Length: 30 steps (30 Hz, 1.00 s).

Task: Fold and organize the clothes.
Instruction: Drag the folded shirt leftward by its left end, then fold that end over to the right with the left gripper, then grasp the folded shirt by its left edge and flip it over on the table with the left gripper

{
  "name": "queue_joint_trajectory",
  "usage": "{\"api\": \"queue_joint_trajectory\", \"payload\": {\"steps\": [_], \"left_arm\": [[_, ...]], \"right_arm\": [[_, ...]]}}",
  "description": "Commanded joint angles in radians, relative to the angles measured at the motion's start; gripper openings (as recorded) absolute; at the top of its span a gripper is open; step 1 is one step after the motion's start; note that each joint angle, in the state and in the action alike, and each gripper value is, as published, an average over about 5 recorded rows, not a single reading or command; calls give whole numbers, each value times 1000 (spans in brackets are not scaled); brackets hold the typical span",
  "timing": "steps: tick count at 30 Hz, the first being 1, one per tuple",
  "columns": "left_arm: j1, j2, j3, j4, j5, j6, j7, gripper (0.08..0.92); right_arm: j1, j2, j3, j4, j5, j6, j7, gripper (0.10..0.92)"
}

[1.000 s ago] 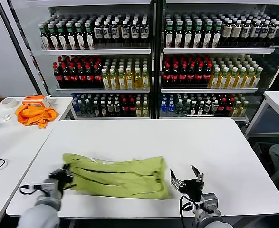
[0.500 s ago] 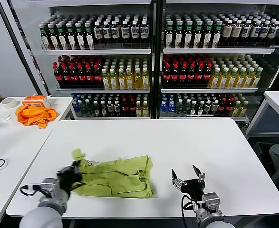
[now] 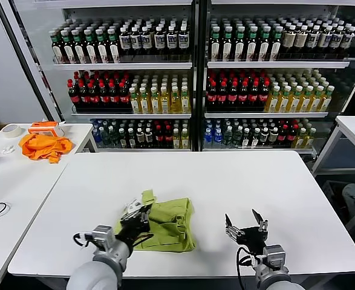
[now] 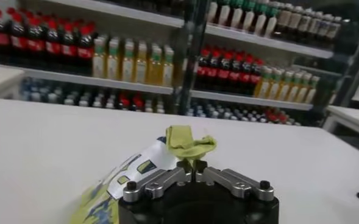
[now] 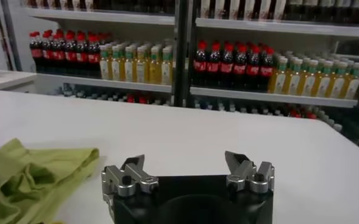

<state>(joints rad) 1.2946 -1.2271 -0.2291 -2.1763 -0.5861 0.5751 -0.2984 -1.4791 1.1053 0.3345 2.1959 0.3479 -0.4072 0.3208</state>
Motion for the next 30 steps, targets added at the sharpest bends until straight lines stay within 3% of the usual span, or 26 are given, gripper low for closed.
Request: {"api": "queue_joint_trajectory", "payload": {"steps": [1, 6, 11, 18, 23, 30], "left_arm": [[-104, -81, 102, 140, 6, 3, 8, 91], [-118, -108, 129, 198, 4, -1, -3, 114], [-128, -124, 126, 193, -25, -86, 30, 247], [-84, 3, -32, 126, -35, -137, 65, 455], [26, 114, -164, 105, 82, -41, 35, 602], [80, 105, -161, 214, 172, 0, -25, 796]], "right_arm": [[-2, 0, 18, -7, -1, 2, 0, 823], [5, 5, 13, -16, 0, 4, -3, 823], [19, 11, 2, -22, 1, 3, -5, 823], [22, 9, 0, -26, 1, 6, -13, 823], [22, 10, -2, -34, 0, 13, -21, 823], [31, 14, -13, -46, -1, 15, -27, 823]]}}
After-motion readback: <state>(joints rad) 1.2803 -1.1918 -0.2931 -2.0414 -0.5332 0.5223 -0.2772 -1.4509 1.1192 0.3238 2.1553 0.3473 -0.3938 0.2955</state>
